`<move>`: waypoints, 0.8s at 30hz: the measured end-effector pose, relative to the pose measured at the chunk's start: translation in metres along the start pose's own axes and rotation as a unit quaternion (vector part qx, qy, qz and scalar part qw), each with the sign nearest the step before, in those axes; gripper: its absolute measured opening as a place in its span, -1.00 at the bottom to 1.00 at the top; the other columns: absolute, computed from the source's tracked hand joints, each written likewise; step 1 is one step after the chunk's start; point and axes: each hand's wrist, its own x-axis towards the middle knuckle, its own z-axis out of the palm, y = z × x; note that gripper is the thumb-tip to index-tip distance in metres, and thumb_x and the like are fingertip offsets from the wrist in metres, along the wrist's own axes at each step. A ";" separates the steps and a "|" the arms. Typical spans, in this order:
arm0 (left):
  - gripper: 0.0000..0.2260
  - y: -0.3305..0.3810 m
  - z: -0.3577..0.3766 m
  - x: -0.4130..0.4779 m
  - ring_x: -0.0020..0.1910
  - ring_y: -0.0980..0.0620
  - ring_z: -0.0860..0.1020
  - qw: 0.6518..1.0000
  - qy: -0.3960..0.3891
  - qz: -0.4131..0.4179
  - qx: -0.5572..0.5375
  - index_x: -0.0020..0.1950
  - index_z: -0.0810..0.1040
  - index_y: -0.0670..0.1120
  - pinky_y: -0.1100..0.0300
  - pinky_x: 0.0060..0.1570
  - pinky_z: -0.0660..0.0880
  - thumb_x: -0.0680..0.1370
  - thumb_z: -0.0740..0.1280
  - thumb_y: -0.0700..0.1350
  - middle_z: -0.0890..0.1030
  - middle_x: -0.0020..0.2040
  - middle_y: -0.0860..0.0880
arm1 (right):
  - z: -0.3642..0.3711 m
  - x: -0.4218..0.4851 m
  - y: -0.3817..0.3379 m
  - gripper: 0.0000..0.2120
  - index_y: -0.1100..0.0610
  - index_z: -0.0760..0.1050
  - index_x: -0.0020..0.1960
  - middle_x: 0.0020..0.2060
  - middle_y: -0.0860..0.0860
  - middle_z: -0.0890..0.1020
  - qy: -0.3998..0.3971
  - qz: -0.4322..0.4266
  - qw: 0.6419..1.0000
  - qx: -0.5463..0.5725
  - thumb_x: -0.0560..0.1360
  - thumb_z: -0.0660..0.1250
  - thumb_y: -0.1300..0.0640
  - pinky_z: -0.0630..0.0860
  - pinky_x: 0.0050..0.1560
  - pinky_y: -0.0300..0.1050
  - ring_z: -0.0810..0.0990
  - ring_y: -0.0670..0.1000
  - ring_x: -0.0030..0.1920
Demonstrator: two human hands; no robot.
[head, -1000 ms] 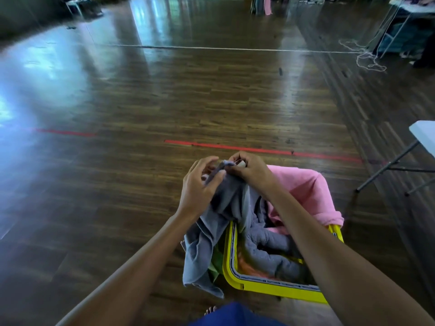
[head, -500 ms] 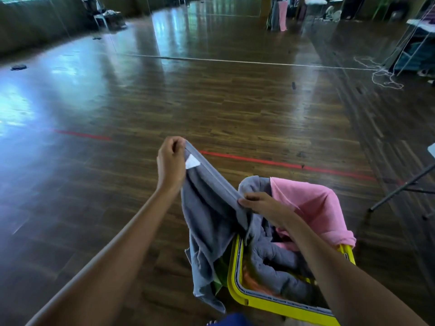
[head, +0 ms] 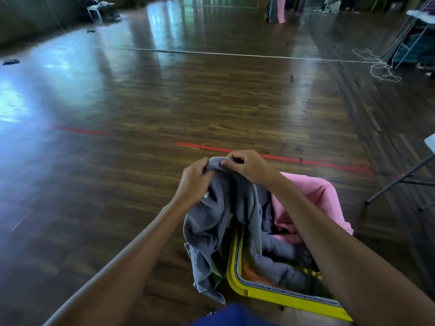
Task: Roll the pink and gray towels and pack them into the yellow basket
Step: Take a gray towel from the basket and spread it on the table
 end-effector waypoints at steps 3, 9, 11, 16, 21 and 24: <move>-0.84 -0.002 -0.024 0.009 -0.34 0.11 0.42 0.995 0.098 -0.022 -0.018 -0.24 0.44 -0.12 0.20 -0.33 0.33 0.54 0.21 -0.21 0.50 -0.32 0.01 | -0.002 -0.021 0.015 -0.71 0.04 0.48 -0.34 -0.46 -0.19 0.45 -0.059 0.039 0.996 0.049 0.55 0.35 0.08 0.28 -0.33 -0.35 0.36 -0.22 -0.39; -0.82 -0.015 -0.036 0.010 -0.32 0.19 0.37 0.994 0.094 -0.035 -0.038 -0.25 0.36 -0.16 0.32 -0.29 0.32 0.56 0.20 -0.21 0.43 -0.23 -0.01 | 0.009 -0.048 0.046 -0.83 0.17 0.42 -0.16 -0.38 -0.14 0.43 -0.018 0.081 0.986 0.144 0.61 0.22 0.22 0.32 -0.26 -0.29 0.37 -0.20 -0.37; -0.93 -0.016 -0.025 0.005 -0.27 0.15 0.44 0.997 0.049 -0.041 -0.046 -0.12 0.44 -0.12 0.15 -0.22 0.40 0.55 0.19 -0.20 0.52 -0.23 0.01 | 0.006 -0.043 0.038 -0.82 0.14 0.44 -0.19 -0.36 -0.15 0.47 0.025 0.049 0.991 0.120 0.60 0.25 0.24 0.34 -0.24 -0.37 0.40 -0.23 -0.33; -0.74 -0.001 -0.004 -0.010 -0.10 0.23 0.54 0.994 -0.088 0.014 -0.069 0.17 0.45 0.07 0.27 -0.11 0.46 0.49 0.26 0.00 0.61 -0.07 0.06 | -0.002 -0.017 0.017 -0.90 0.07 0.60 -0.12 -0.21 -0.05 0.65 0.030 0.008 0.999 0.018 0.55 0.34 0.12 0.47 -0.06 -0.14 0.54 -0.12 -0.17; -0.92 0.006 0.005 -0.007 -0.15 0.14 0.58 0.990 -0.036 0.075 -0.113 -0.05 0.60 -0.09 0.01 -0.13 0.53 0.51 0.36 -0.11 0.63 -0.19 -0.03 | -0.003 -0.005 0.001 -0.80 0.13 0.63 -0.17 -0.22 0.06 0.69 0.057 0.046 0.997 0.018 0.52 0.37 0.02 0.54 -0.08 0.01 0.59 -0.07 -0.19; -0.90 0.008 0.003 -0.006 -0.25 0.10 0.55 0.989 -0.010 0.065 -0.133 -0.18 0.60 -0.12 0.07 -0.23 0.50 0.53 0.35 -0.18 0.61 -0.27 -0.07 | -0.004 -0.007 -0.004 -0.71 0.15 0.60 -0.22 -0.29 0.04 0.66 0.068 0.070 0.995 0.031 0.49 0.39 -0.08 0.52 -0.20 -0.06 0.54 -0.11 -0.27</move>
